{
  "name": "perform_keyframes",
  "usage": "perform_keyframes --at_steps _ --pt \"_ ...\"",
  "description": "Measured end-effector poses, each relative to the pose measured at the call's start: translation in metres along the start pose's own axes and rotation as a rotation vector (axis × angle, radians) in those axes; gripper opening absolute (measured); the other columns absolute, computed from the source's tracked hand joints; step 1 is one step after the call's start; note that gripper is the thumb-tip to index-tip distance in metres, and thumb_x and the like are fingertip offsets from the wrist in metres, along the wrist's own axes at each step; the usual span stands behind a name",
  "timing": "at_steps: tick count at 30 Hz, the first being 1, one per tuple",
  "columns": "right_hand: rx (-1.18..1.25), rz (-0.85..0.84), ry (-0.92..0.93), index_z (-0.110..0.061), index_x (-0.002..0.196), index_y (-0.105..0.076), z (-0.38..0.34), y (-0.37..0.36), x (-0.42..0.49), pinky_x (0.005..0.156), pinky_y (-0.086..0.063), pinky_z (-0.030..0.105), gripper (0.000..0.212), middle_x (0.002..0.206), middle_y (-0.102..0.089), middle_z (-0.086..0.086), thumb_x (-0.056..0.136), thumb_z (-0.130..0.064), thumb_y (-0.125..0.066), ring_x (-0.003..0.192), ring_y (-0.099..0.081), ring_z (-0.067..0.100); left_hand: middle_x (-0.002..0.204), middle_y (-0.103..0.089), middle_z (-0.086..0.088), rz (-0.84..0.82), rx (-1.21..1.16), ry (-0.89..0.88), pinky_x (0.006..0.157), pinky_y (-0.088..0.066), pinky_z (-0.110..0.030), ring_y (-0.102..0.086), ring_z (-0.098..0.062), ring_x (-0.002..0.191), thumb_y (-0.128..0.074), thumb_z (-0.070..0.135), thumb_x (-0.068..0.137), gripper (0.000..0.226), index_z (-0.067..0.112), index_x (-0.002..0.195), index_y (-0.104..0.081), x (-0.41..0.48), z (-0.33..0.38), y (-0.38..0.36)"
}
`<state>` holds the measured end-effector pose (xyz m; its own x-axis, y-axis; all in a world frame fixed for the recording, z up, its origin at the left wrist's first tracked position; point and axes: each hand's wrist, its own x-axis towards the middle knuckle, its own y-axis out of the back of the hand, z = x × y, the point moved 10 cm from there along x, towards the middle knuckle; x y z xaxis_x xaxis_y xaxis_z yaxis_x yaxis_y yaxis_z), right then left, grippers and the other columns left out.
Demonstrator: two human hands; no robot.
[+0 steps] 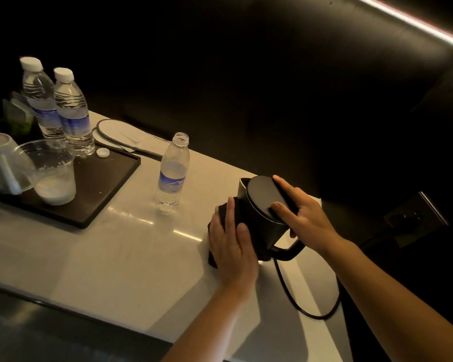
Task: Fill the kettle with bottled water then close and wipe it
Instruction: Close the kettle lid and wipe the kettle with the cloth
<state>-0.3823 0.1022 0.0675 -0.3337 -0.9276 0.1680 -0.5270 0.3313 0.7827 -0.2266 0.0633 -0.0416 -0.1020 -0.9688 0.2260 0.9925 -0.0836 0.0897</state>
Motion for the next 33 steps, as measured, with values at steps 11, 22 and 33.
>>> perform_keyframes --at_steps 11,22,33 --pt "-0.038 0.042 0.004 -0.049 0.150 -0.031 0.003 -0.003 0.010 0.064 -0.047 0.022 0.069 0.112 -0.042 -0.032 0.087 -0.065 -0.055 0.098 -0.053 0.011 0.116 -0.073 0.008 -0.473 -0.357 0.281 0.103 -0.050 -0.056 -0.065 -0.019 0.114 -0.037 0.060 0.093 0.040 0.047 0.116 -0.067 0.076 -0.054 -0.037" --pt "-0.041 0.056 0.014 -0.056 0.145 -0.031 -0.002 -0.002 0.009 0.066 -0.049 0.022 0.068 0.112 -0.042 -0.037 0.083 -0.073 -0.053 0.103 -0.051 0.002 0.168 -0.013 -0.011 0.048 -0.013 0.098 0.121 -0.015 -0.043 -0.009 -0.024 0.155 -0.026 0.050 0.104 0.061 0.031 0.161 -0.011 -0.037 -0.003 -0.023" --pt "-0.041 0.073 0.005 -0.046 0.149 -0.035 0.003 -0.002 0.011 0.062 -0.049 0.017 0.073 0.113 -0.040 -0.036 0.083 -0.069 -0.055 0.100 -0.053 0.008 0.146 -0.055 0.006 -0.185 -0.265 0.066 0.109 -0.045 -0.049 -0.050 -0.014 0.135 -0.027 0.048 0.101 0.047 0.043 0.144 -0.046 0.049 -0.024 -0.016"
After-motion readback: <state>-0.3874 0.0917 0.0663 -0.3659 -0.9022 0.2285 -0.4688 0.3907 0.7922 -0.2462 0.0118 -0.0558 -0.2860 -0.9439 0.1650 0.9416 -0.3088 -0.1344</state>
